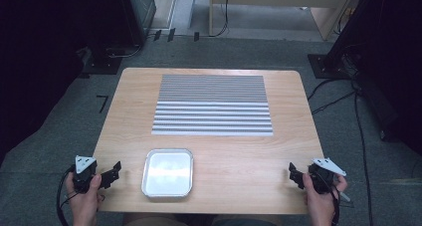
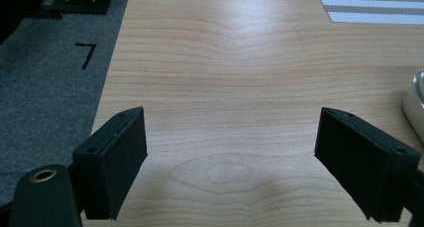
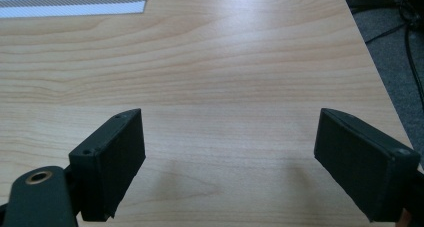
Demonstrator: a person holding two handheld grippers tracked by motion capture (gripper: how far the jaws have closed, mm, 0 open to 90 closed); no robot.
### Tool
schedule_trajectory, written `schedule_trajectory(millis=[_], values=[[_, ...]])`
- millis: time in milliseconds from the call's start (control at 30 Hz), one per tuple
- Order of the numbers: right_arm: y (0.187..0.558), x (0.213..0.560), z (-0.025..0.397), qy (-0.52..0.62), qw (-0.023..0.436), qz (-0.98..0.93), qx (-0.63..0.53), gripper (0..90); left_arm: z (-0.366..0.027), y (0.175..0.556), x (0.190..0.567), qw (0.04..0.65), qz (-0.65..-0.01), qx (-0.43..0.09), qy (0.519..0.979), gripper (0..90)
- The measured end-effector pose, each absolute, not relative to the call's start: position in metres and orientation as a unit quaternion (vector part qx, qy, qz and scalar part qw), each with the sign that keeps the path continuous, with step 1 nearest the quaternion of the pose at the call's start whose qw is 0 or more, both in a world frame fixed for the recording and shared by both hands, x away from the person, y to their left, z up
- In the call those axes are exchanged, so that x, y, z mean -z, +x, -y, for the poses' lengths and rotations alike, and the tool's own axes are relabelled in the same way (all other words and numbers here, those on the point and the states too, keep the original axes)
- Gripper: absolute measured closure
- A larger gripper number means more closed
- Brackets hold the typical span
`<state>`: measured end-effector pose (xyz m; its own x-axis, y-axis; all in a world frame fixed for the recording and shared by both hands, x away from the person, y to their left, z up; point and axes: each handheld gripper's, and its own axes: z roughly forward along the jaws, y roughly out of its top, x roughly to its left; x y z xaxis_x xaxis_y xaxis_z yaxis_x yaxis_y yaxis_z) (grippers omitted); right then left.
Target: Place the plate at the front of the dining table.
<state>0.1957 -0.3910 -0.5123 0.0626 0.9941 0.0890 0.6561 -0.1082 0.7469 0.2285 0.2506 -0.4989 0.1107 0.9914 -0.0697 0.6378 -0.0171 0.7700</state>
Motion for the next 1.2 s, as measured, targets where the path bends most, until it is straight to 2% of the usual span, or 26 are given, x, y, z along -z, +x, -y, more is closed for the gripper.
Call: schedule_trajectory(millis=[1200], values=[[0.195,0.487,0.35,0.645,0.28,-0.622,-0.344,12.8,-0.222,0.222,0.484,0.355,-0.591,-0.243,0.682,13.3]])
